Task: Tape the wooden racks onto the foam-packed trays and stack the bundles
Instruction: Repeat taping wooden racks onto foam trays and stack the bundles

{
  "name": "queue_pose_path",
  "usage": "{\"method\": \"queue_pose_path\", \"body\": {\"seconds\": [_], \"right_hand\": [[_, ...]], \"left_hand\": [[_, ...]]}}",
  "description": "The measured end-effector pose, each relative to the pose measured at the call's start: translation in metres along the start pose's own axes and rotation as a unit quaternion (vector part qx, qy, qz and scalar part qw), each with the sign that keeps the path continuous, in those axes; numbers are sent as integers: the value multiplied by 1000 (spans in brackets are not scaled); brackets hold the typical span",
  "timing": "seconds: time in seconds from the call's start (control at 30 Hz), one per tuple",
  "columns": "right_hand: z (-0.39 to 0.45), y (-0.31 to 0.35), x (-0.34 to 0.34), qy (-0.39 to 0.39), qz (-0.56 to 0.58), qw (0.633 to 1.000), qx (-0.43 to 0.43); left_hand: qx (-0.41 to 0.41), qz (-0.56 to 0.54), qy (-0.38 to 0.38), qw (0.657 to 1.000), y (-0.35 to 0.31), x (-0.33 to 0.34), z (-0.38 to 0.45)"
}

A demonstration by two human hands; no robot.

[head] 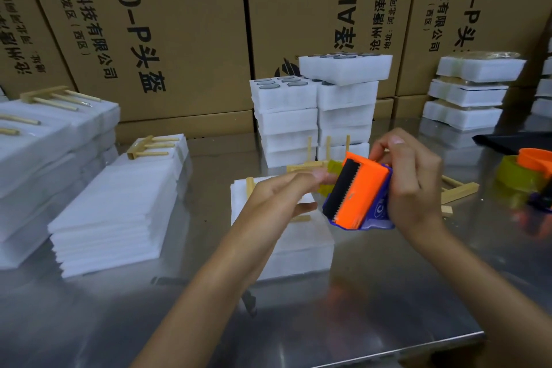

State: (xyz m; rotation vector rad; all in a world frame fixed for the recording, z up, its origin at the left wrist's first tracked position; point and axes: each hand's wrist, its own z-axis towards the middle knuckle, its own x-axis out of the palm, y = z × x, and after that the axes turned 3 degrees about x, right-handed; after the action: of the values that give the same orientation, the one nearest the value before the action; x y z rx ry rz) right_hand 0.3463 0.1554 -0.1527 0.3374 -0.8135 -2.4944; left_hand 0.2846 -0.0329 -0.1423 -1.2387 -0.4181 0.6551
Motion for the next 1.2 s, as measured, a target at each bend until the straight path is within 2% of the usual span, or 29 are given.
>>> {"method": "queue_pose_path", "body": {"seconds": [0.17,0.3,0.37,0.47,0.53,0.57,0.63,0.73,0.8,0.93,1.2], "right_hand": [[-4,-7,6,-8,-36,999,19],[-3,-8,9,4,-62,998,15],[-1,-8,9,25,-89,996,2],[4,-11,5,75,-193,978,-36],[8,-15,0,91,-248,964,-41],[10,-17,-3,88,-249,964,-34],[13,-21,-8,73,-218,973,-16],[13,-21,-6,62,-185,981,-1],[11,-20,-2,65,-184,981,6],[11,-19,-1,70,-166,983,27],[12,-8,3,91,-203,975,14]], "left_hand": [[23,16,12,1000,-2,2,-10],[16,-1,-13,1000,2,-2,-6],[7,0,-47,999,5,-3,-1],[23,-72,-166,983,2,-22,13],[18,-89,-199,976,-4,-45,26],[-3,-54,-184,981,-6,-53,29],[-52,11,-107,993,-3,-54,31],[-94,-43,20,994,7,-30,27],[-80,-46,65,994,11,-16,24],[-51,-19,33,998,12,-5,22],[-77,-56,-69,993,15,1,29]]}}
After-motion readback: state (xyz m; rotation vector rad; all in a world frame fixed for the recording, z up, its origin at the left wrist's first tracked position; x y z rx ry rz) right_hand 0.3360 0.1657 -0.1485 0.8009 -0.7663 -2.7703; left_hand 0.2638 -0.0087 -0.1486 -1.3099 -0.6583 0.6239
